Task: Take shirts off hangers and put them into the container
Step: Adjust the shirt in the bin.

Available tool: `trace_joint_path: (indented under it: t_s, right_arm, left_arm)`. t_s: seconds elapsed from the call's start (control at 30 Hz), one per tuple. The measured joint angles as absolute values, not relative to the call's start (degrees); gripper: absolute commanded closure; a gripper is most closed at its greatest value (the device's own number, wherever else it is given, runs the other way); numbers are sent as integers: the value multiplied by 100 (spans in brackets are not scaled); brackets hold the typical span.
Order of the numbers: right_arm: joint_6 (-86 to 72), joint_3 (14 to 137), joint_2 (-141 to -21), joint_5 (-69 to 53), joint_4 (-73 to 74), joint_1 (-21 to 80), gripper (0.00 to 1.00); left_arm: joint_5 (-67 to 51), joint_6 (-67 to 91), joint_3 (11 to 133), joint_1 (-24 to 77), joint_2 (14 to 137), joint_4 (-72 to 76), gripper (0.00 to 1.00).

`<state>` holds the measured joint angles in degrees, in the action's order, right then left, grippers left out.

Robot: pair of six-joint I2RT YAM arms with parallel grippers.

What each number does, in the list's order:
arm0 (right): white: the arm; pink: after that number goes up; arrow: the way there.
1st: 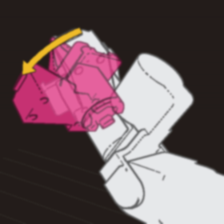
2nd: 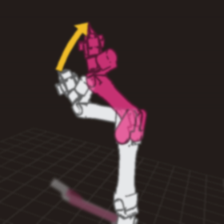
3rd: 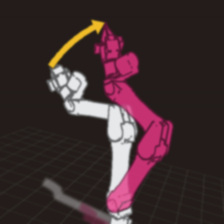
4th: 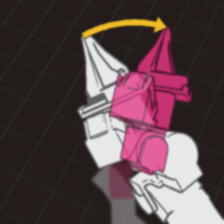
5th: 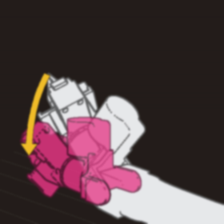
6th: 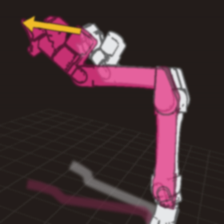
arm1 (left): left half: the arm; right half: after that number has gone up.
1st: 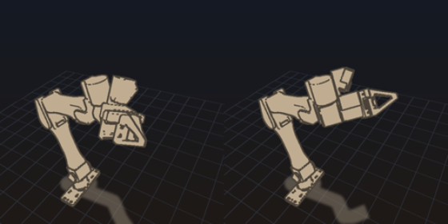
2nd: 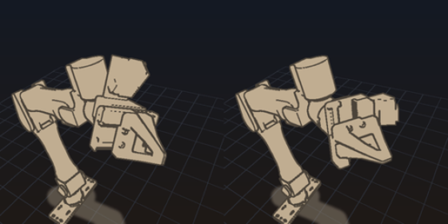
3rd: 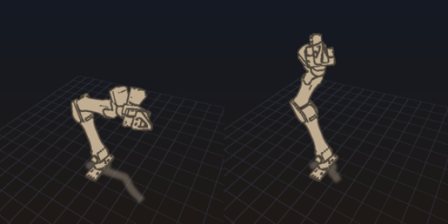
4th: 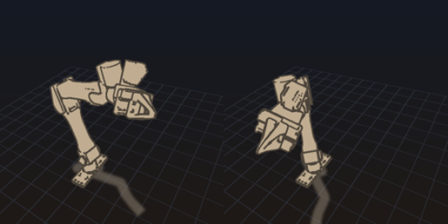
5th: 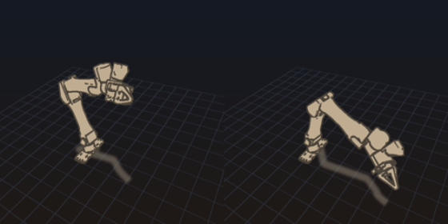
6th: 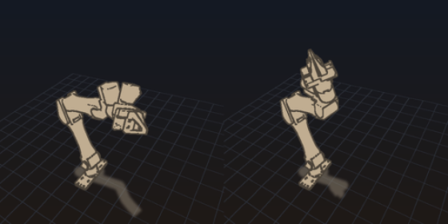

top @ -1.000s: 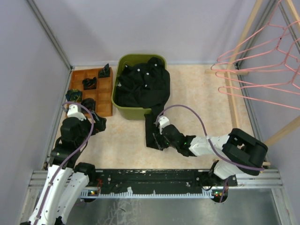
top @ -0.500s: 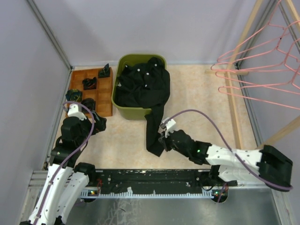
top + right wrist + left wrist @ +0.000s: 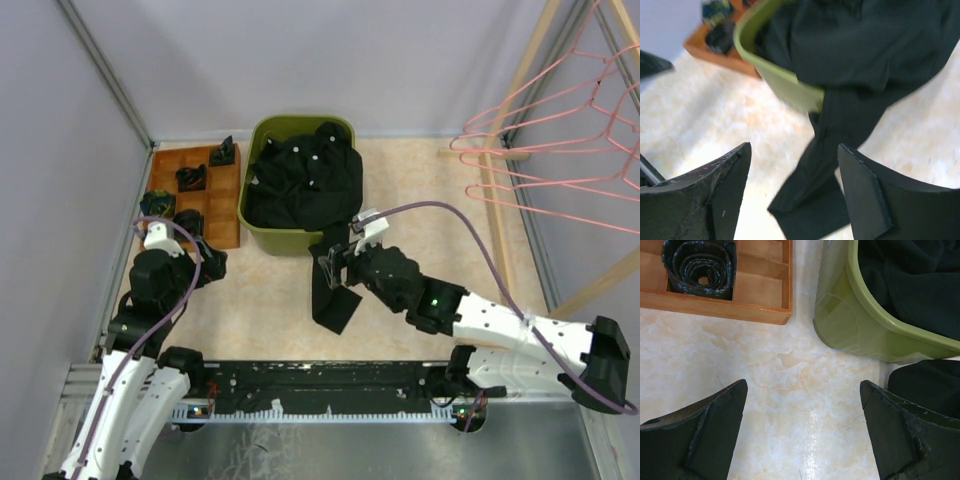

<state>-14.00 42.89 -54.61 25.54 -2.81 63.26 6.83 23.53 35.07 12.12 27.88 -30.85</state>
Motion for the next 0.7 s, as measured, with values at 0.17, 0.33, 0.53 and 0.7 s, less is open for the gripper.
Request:
trace_joint_path:
  t_s: [0.17,0.33,0.53,0.7]
  right_arm:
    - [-2716,3715,-5876,2624,364,6517,15]
    - [-3614,3205,-6700,2552,303,6648,9]
    - [-3634,3089,-7826,2491,-829,6661,8]
    - [-3518,3183,-8617,2689,-1358,6661,50]
  left_arm:
    - [685,2353,3507,1212,2720,-3085,1]
    - [683,2353,3507,1212,2738,-3085,1]
    - [679,2353,3507,1212,2764,-3083,1]
    - [681,2353,3507,1212,2762,-3083,1]
